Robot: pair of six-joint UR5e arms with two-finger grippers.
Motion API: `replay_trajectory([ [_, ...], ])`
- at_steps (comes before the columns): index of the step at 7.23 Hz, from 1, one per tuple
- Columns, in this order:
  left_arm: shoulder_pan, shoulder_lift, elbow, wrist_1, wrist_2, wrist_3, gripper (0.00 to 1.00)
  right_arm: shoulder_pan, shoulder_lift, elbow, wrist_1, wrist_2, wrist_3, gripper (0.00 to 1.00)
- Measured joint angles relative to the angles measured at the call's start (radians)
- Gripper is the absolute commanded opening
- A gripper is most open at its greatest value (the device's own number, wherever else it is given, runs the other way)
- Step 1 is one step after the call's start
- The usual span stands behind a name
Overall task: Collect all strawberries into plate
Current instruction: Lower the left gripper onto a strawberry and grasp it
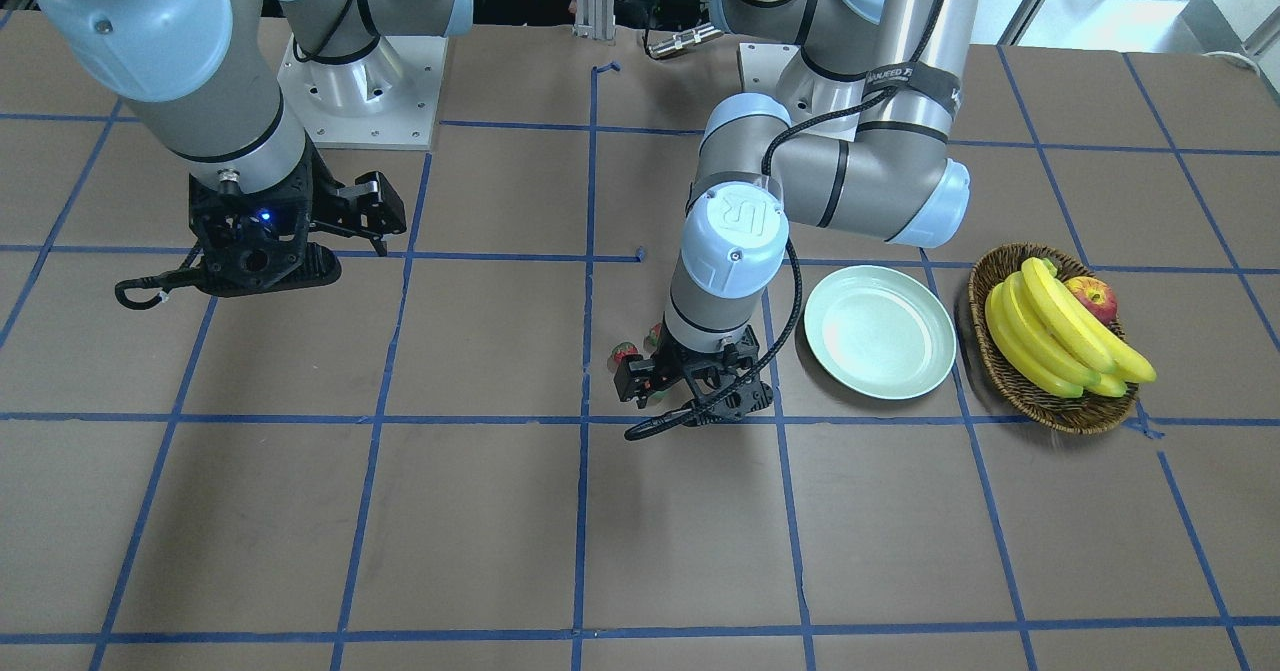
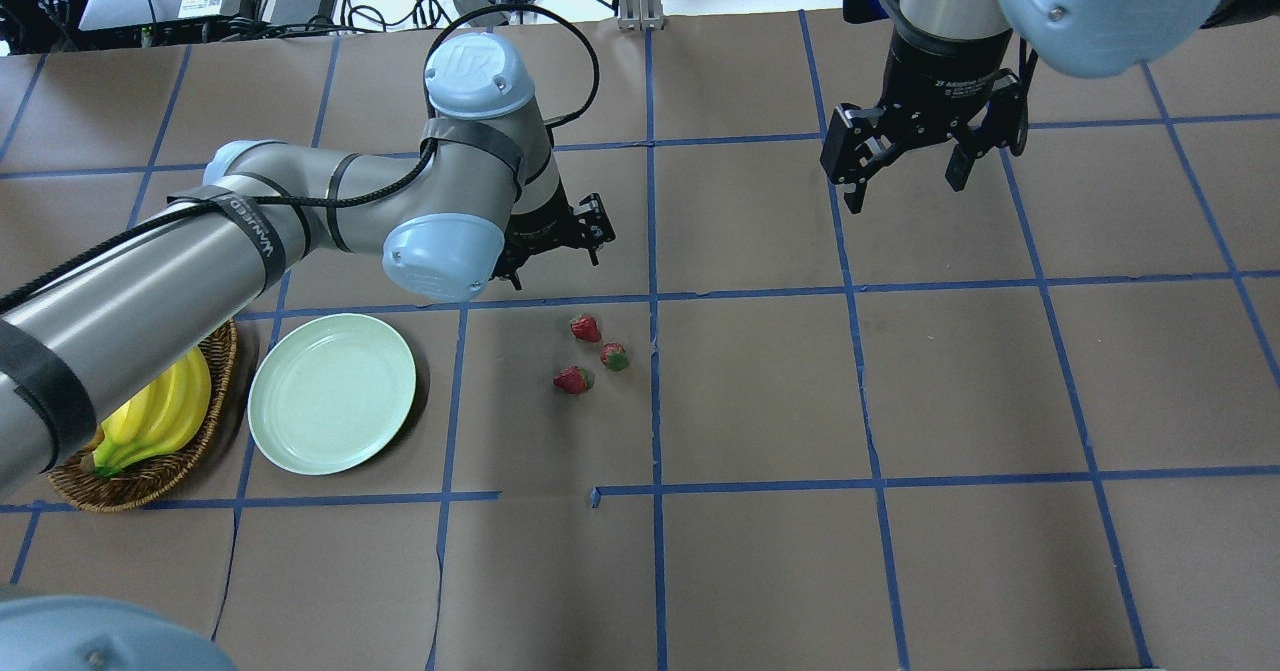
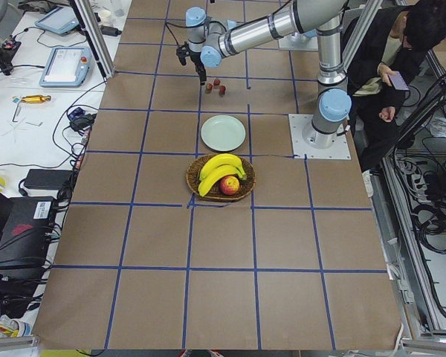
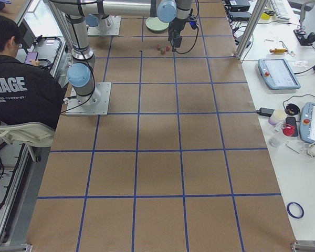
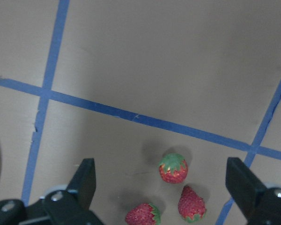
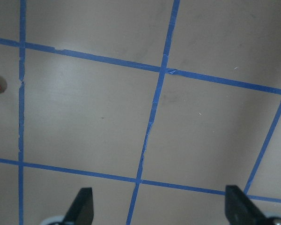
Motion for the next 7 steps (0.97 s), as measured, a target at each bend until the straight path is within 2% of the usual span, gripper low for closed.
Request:
replay_trajectory([
  [2, -0.020, -0.043, 0.000, 0.010, -0.007, -0.012, 1.00, -0.001, 0.000, 0.022, -0.006, 0.000, -0.001, 1.00],
  [4, -0.027, -0.073, 0.001, 0.010, -0.008, -0.018, 0.94, -0.001, -0.001, 0.037, -0.011, 0.000, 0.000, 1.00],
  [5, -0.028, -0.083, 0.001, 0.008, -0.009, -0.019, 0.90, 0.000, -0.001, 0.043, -0.012, 0.000, 0.002, 1.00],
  [7, -0.030, -0.100, 0.001, -0.002, -0.025, -0.020, 0.75, 0.001, 0.000, 0.047, -0.014, 0.001, 0.006, 1.00],
])
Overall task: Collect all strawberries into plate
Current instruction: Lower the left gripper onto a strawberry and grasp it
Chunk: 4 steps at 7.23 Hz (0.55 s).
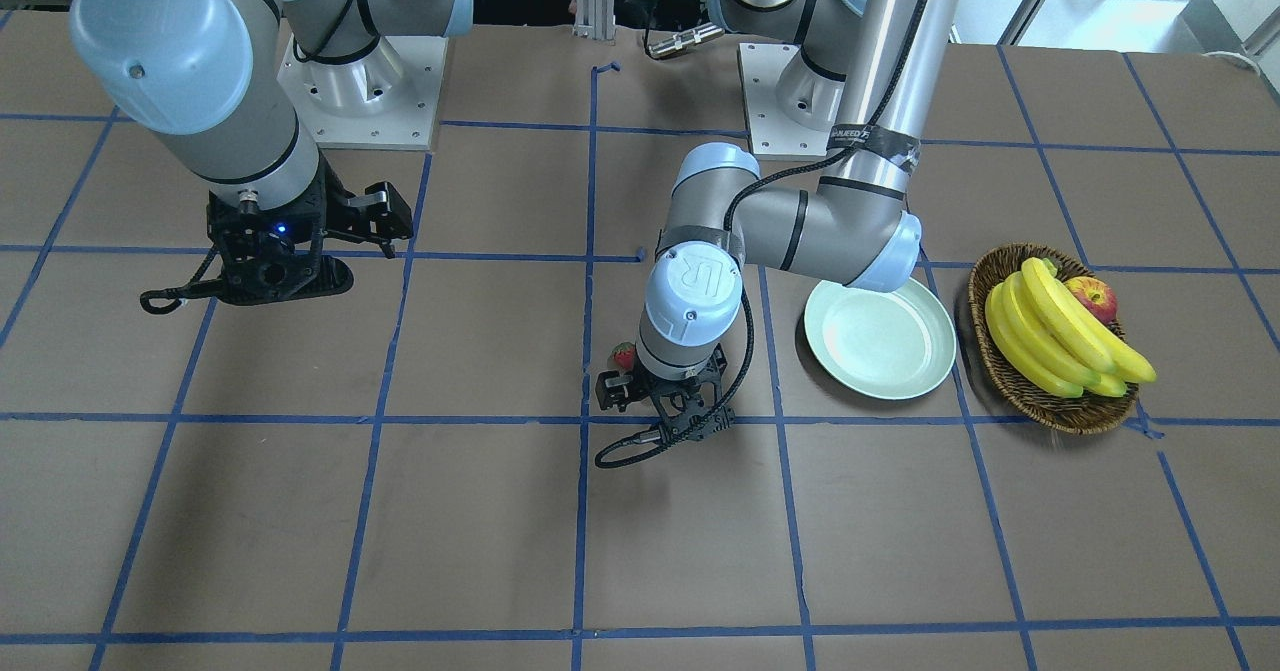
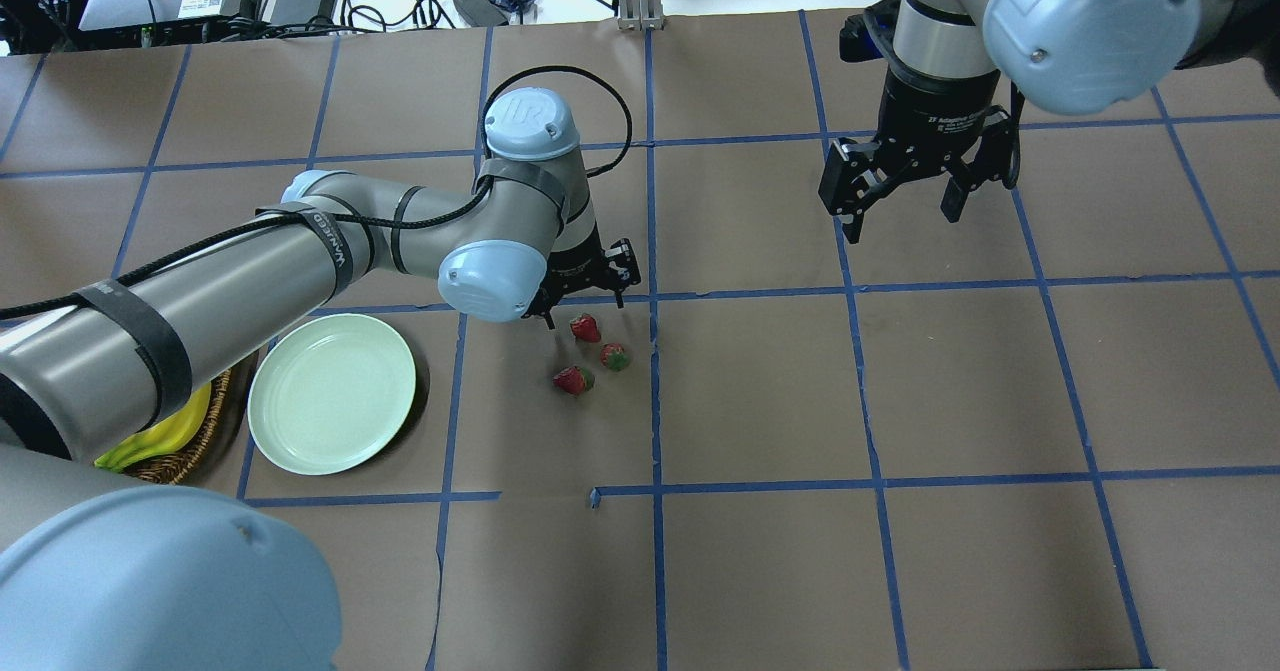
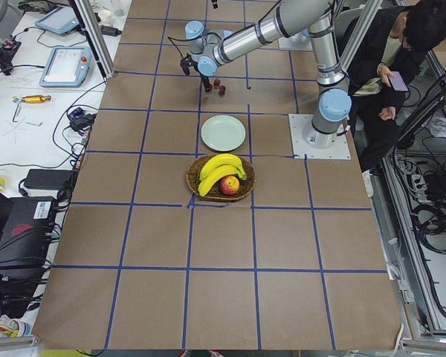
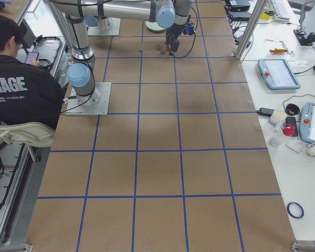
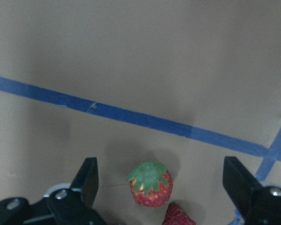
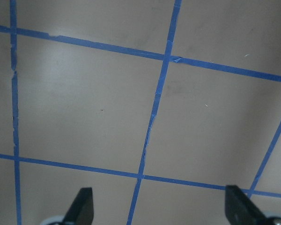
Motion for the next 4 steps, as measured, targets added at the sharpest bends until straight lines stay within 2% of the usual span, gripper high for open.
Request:
replay_trajectory([
  [1, 0.000, -0.004, 0.000, -0.003, -0.013, 0.003, 0.67, 0.000, 0.001, 0.001, 0.000, 0.001, 0.001, 1.00],
  [2, -0.001, -0.006, -0.001, -0.004, -0.018, 0.008, 0.46, 0.000, 0.001, 0.002, 0.000, 0.002, 0.002, 1.00],
  [3, -0.001, -0.006, 0.000, -0.004, -0.021, 0.013, 0.20, 0.000, 0.001, 0.004, -0.001, 0.003, 0.003, 1.00],
  [4, -0.001, -0.006, 0.000, -0.005, -0.021, 0.017, 0.00, 0.000, 0.001, 0.005, -0.001, 0.005, 0.004, 1.00],
])
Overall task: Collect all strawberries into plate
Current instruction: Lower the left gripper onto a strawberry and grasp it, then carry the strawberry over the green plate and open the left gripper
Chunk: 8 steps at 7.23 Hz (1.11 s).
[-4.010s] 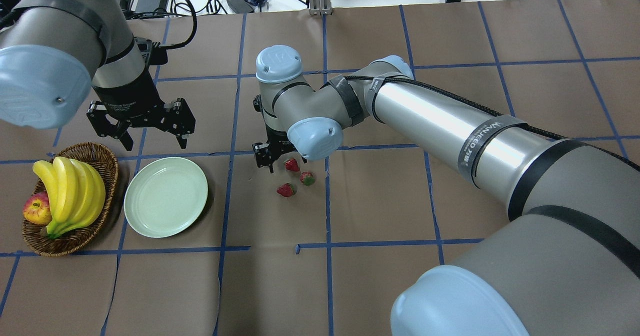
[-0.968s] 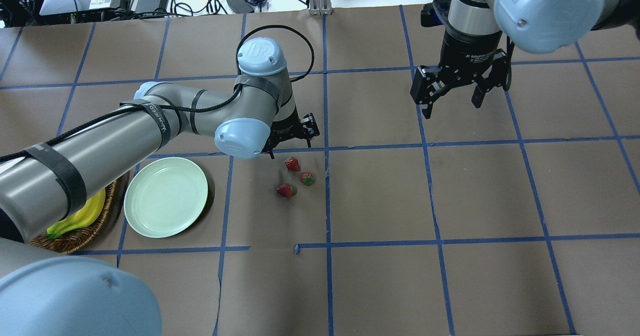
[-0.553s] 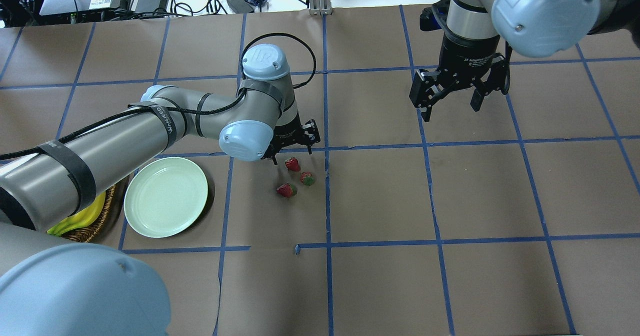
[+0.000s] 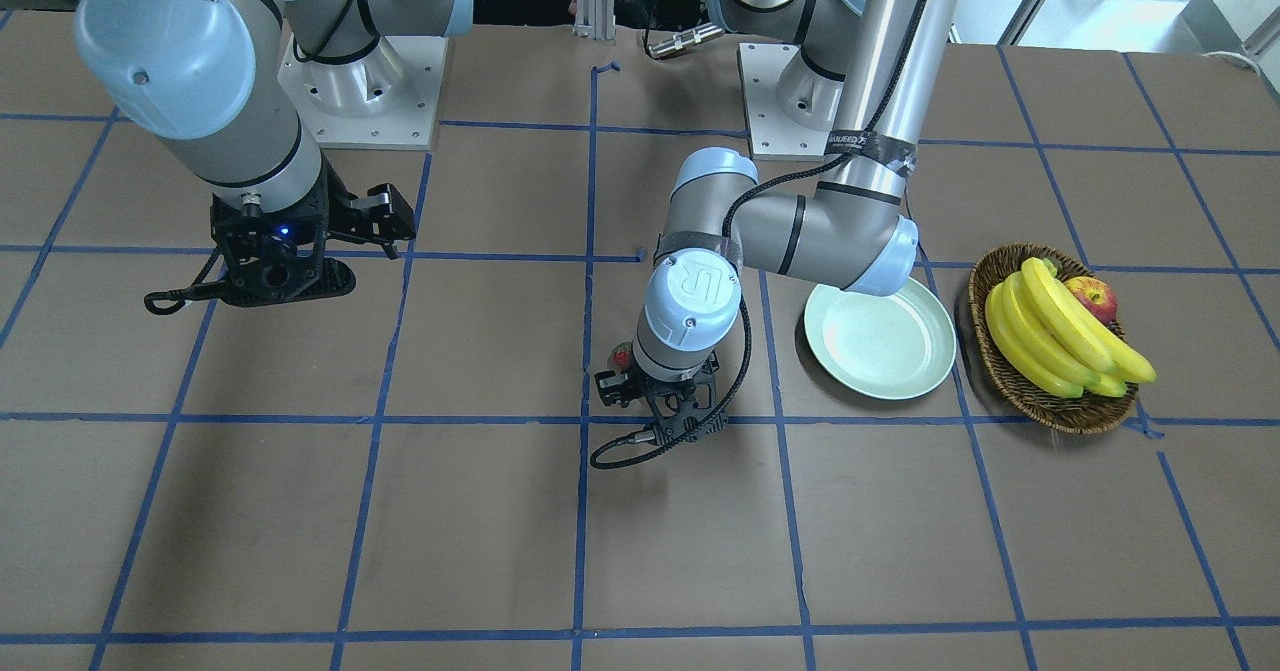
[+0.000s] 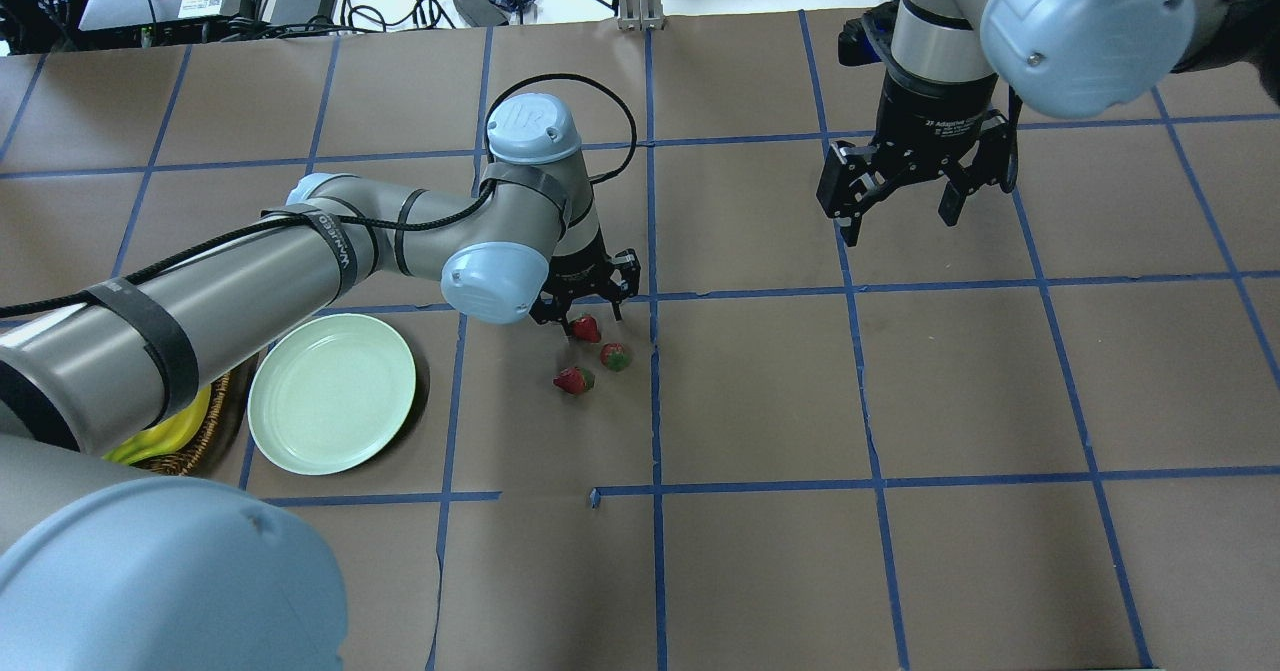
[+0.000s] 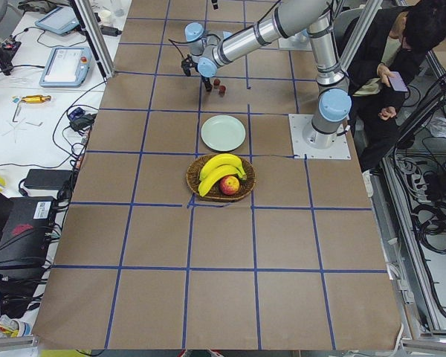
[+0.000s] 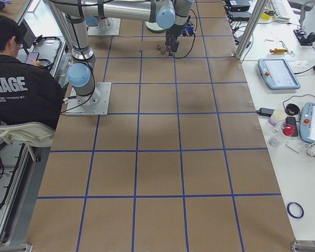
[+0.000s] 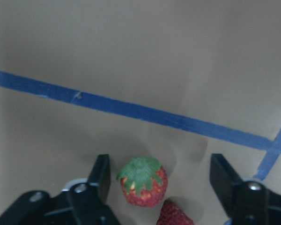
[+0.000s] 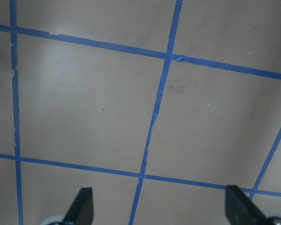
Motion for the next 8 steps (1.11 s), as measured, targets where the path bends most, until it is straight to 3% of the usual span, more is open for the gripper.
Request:
replay_trajectory([
  [5, 0.007, 0.040, 0.023, -0.091, 0.008, 0.049, 0.00, 0.000, 0.001, 0.001, -0.003, 0.001, 0.003, 1.00],
  [8, 0.095, 0.117, 0.040, -0.235, 0.114, 0.226, 0.00, 0.000, 0.001, 0.001, -0.004, 0.000, 0.005, 1.00],
])
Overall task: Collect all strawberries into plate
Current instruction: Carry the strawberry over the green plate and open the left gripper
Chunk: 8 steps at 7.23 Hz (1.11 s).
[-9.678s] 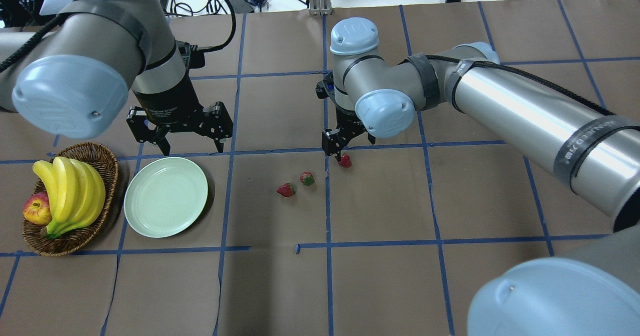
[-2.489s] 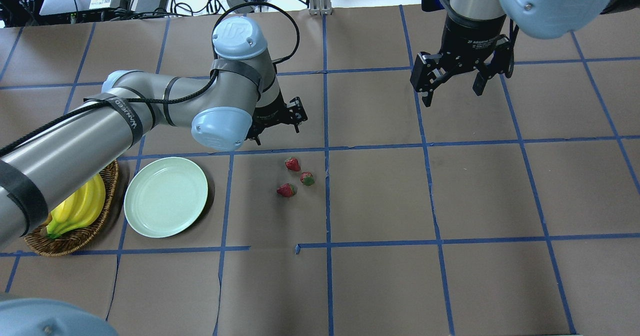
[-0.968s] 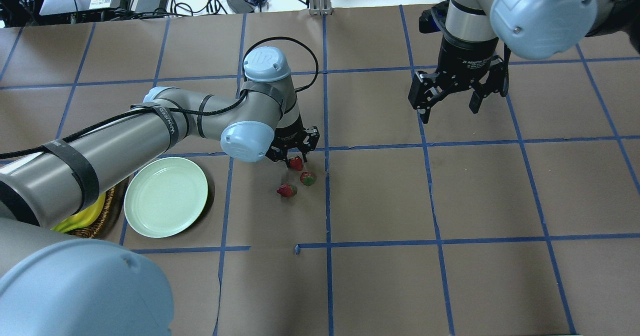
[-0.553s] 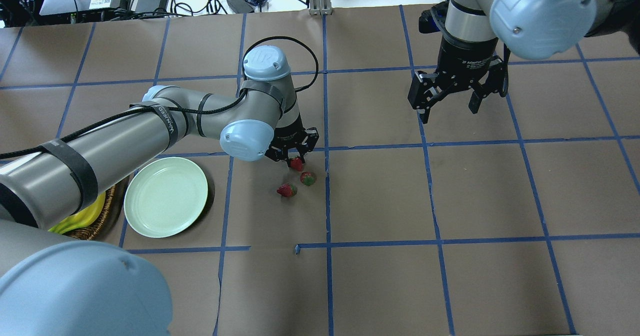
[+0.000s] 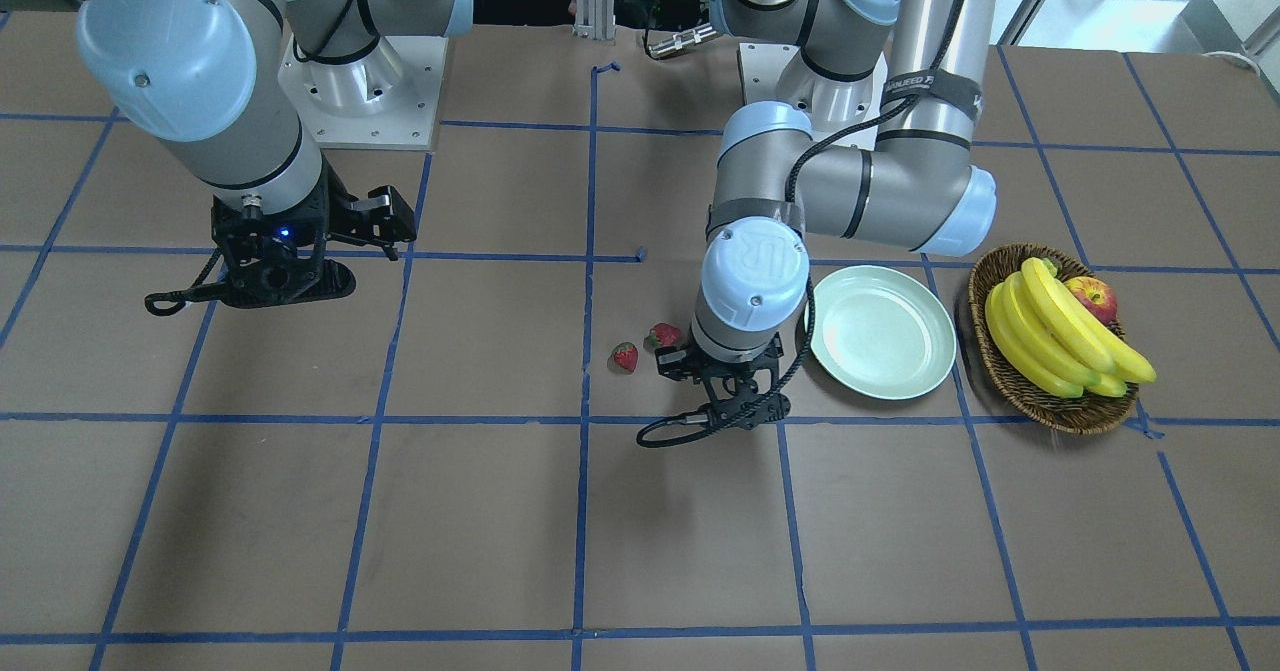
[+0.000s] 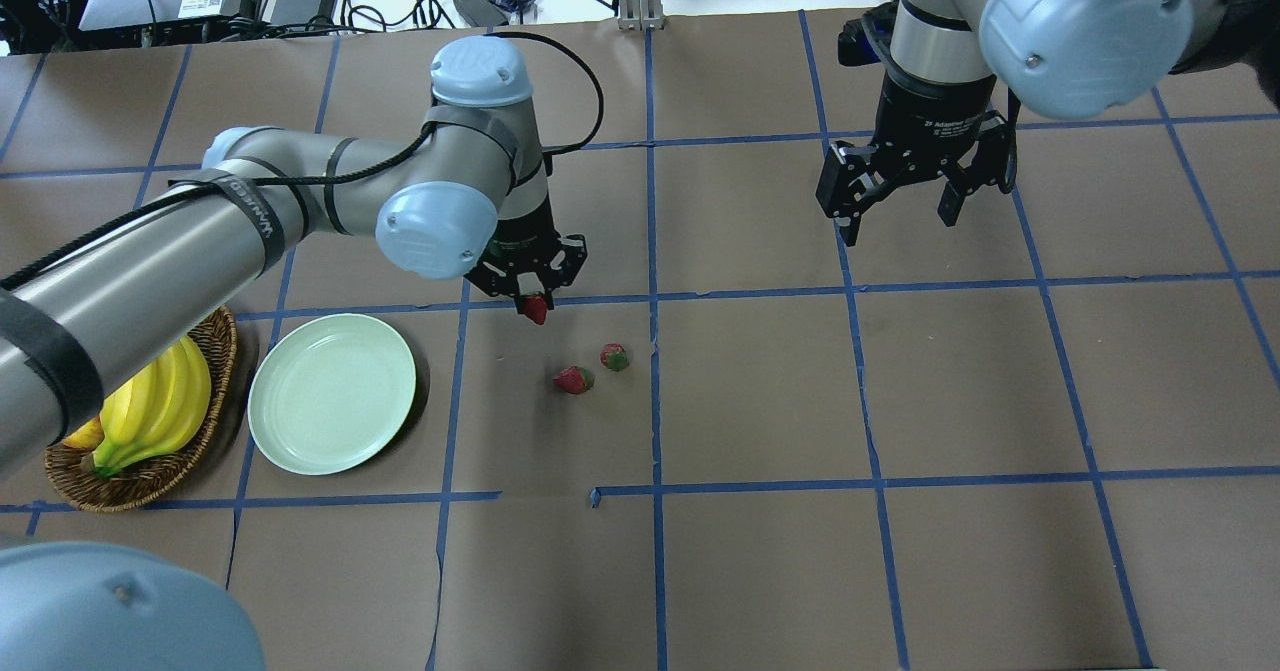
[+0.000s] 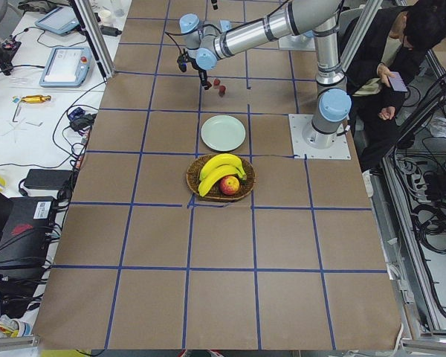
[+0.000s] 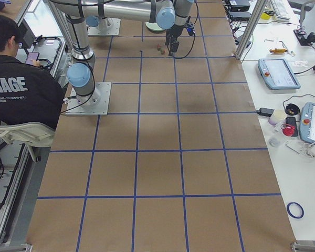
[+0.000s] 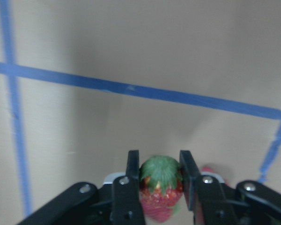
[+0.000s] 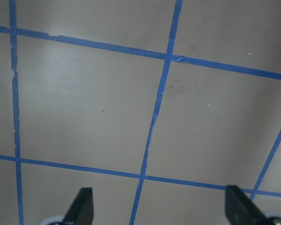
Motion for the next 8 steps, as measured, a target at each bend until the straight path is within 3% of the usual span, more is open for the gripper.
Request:
replay_trajectory([
  [3, 0.146, 0.039, -0.032, -0.087, 0.128, 0.229, 0.00, 0.002, 0.000, 0.000, 0.000, 0.002, 0.002, 1.00],
  [6, 0.284, 0.039, -0.104, -0.091, 0.200, 0.412, 0.00, 0.004, 0.004, 0.000, -0.001, 0.008, 0.003, 1.00],
  [7, 0.310, 0.033, -0.123, -0.088, 0.208, 0.442, 0.62, 0.004, 0.006, 0.000, -0.001, 0.010, 0.003, 1.00],
  [8, 0.322, 0.029, -0.133, -0.087, 0.208, 0.453, 0.85, 0.004, 0.008, 0.000, -0.001, 0.010, 0.003, 1.00],
])
